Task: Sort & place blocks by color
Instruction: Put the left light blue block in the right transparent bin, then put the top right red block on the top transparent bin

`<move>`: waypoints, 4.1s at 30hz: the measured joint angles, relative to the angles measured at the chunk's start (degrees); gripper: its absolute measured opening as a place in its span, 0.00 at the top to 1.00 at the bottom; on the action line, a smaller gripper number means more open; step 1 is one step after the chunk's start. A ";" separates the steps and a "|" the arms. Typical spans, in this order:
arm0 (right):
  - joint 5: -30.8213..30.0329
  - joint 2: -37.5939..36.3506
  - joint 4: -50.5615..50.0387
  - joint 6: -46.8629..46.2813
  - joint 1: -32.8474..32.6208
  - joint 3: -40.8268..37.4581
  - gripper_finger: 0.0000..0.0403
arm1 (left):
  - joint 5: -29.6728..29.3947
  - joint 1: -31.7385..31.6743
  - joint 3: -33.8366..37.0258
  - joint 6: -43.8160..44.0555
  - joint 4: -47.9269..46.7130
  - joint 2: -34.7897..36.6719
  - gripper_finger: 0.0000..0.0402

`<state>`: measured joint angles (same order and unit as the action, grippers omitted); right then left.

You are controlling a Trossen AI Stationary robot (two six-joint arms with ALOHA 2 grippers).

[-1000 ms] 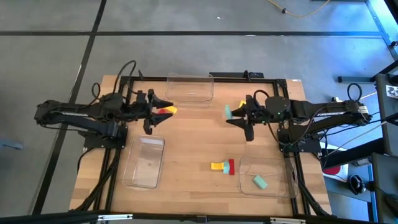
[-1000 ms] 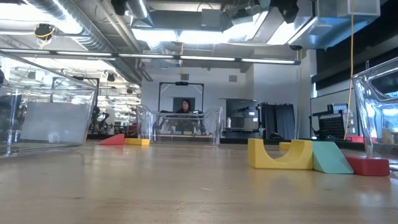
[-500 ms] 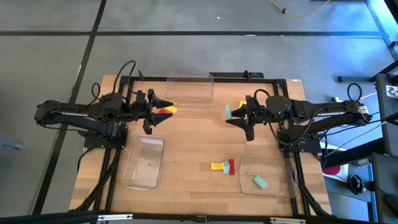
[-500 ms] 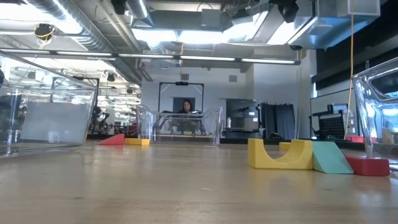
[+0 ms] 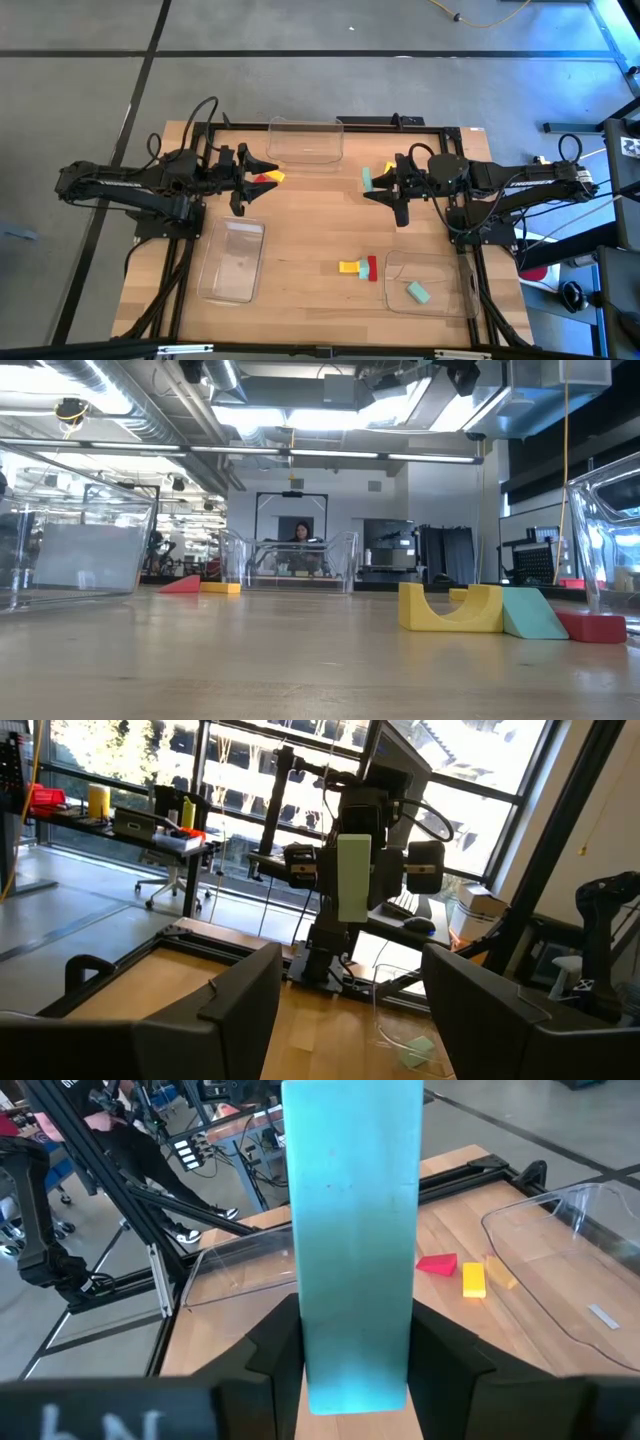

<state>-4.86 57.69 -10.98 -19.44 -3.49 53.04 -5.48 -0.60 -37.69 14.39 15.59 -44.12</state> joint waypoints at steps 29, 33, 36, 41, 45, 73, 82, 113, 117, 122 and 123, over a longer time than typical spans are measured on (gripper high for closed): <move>5.48 0.00 -0.22 -2.84 -0.02 0.00 0.67 | -0.02 0.00 0.02 0.00 0.04 0.00 0.42; 12.19 0.00 -1.75 -7.12 -0.85 -0.01 0.67 | -0.11 0.00 0.02 0.00 0.04 0.00 0.42; 16.87 0.00 -2.73 -11.22 -3.64 -0.02 0.67 | -0.46 -0.02 0.02 0.00 0.00 0.00 0.42; 17.45 0.00 -6.82 -19.09 -11.46 -0.04 0.67 | -0.46 0.00 0.02 0.02 0.00 0.00 0.42; 14.91 0.00 -12.08 -26.85 -19.34 -0.04 0.67 | -0.46 0.00 0.02 0.04 -0.02 0.00 0.42; 13.50 24.84 -39.51 -70.53 -50.51 -0.04 0.67 | -2.62 -0.01 0.02 0.04 0.00 -0.02 0.42; 12.02 30.09 -40.52 -71.39 -50.48 -0.04 0.67 | -3.13 -0.01 0.02 0.04 0.02 -0.02 0.42; 13.63 21.25 -41.89 -60.37 -50.25 -0.04 0.20 | -3.08 -0.02 0.02 0.04 0.11 -0.02 0.42; 8.08 12.11 -41.37 -60.77 -48.88 -0.04 0.21 | -3.06 0.00 0.02 0.04 0.11 -0.02 0.42; -7.94 0.73 -39.21 -60.63 -43.23 -0.03 0.21 | -3.06 -0.02 0.02 0.04 0.13 -0.02 0.42; -12.15 -1.04 -39.05 -60.41 -41.84 -0.01 0.21 | -3.06 0.00 0.02 0.04 0.11 -0.02 0.42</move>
<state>-17.01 56.65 -50.04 -79.85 -45.32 53.03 -8.54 -0.60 -37.67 14.44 15.71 -44.14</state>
